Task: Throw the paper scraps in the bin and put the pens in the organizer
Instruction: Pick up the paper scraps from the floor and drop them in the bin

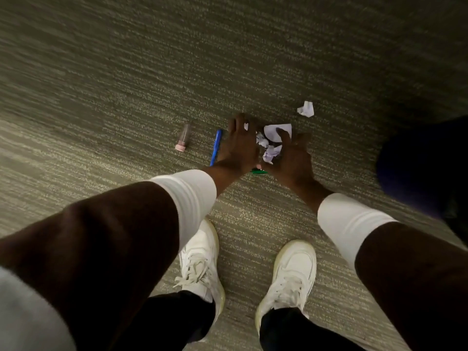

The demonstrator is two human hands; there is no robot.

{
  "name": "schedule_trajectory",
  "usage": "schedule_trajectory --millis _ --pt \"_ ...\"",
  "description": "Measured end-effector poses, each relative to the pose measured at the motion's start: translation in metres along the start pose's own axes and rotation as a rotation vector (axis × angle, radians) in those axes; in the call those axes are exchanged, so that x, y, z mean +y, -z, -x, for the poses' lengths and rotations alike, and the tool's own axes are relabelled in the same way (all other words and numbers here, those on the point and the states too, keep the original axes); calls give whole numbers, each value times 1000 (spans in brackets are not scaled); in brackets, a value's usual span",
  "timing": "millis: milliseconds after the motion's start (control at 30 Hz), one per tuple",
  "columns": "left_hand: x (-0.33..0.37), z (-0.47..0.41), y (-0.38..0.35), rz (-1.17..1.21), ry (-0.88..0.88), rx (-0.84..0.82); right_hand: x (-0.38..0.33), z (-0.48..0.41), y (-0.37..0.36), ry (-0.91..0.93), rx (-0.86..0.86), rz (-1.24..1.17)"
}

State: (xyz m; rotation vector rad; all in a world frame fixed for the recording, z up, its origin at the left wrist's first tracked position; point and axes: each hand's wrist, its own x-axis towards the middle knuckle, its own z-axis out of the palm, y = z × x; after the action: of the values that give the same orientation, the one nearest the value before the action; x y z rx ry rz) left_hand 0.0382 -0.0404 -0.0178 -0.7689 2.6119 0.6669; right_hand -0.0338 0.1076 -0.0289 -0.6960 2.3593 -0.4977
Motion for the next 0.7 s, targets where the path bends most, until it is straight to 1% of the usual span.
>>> schedule_trajectory --millis 67,133,200,300,467,633,700 --pt "1 -5 -5 -27 -38 9 0 -1 -7 9 34 32" --pt "2 -8 -8 -63 -80 2 0 -3 -13 37 28 56" --pt "3 -10 -11 -52 -88 -8 -1 -6 -15 55 56 60" --pt "3 -10 -16 -16 -100 23 -2 -14 -13 18 107 68" --pt "2 -9 -20 -70 -162 49 5 -24 -7 64 112 102" --pt "-1 -6 -18 -82 -215 51 14 -24 2 -32 176 -2" --pt "-3 -3 -17 -70 -226 60 19 -24 10 -74 230 -26"
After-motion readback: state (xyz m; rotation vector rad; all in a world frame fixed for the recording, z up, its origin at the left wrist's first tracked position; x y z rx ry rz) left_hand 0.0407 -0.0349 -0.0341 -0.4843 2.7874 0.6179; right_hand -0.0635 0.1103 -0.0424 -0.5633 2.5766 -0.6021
